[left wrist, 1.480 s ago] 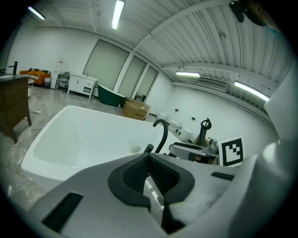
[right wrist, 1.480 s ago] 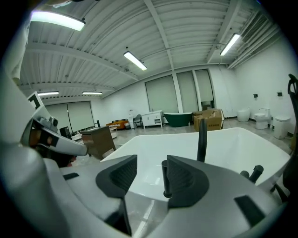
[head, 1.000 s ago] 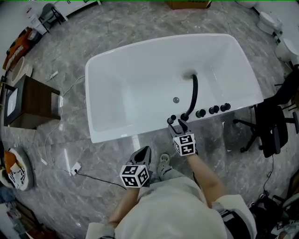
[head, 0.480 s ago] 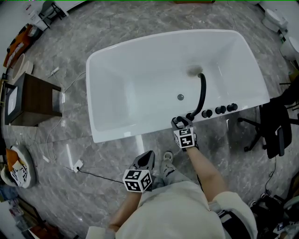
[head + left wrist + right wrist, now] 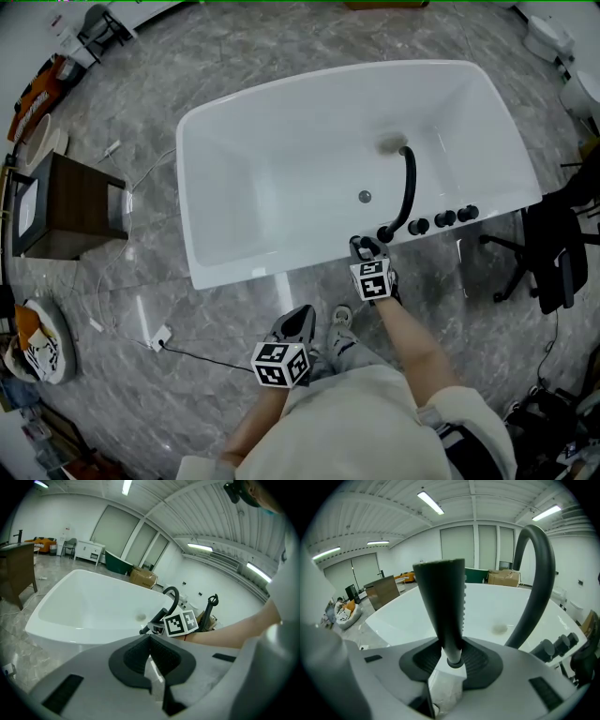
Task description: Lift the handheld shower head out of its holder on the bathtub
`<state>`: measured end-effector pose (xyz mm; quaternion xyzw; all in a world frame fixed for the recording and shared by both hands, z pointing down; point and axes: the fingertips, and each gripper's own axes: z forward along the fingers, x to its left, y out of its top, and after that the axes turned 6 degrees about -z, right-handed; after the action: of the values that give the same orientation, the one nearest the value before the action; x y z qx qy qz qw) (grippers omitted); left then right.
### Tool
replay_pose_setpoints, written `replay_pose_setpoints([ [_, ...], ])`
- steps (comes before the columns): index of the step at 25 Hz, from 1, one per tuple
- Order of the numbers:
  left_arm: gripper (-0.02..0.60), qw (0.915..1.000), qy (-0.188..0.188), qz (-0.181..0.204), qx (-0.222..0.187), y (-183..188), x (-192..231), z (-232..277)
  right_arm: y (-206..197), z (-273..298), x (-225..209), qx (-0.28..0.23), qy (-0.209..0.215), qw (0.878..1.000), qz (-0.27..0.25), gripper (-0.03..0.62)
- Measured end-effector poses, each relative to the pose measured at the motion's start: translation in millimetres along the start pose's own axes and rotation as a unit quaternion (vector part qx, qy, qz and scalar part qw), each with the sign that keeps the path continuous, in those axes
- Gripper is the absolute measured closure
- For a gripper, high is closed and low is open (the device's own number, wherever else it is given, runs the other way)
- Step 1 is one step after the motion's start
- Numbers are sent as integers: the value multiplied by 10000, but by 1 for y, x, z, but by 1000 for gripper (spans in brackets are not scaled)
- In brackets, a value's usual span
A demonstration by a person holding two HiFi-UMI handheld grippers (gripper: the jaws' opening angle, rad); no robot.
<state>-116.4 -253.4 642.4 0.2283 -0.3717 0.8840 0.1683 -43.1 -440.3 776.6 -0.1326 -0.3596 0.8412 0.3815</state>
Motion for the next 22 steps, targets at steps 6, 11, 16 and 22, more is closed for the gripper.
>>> replay_pose_setpoints([
  [6, 561, 9998, -137, 119, 25, -3, -8, -9, 10, -19, -2, -84, -171, 9998, 36, 451],
  [11, 561, 9994, -263, 242, 10, -5, -16, -22, 18, -41, -5, -255, -381, 9987, 222, 451],
  [16, 561, 9989, -349, 320, 27, -14, -24, -30, 22, -68, -8, -486, -529, 9962, 490, 451],
  [22, 561, 9979, -441, 473, -18, -19, -30, -43, 38, -103, -2, -861, -613, 9927, 573, 451],
])
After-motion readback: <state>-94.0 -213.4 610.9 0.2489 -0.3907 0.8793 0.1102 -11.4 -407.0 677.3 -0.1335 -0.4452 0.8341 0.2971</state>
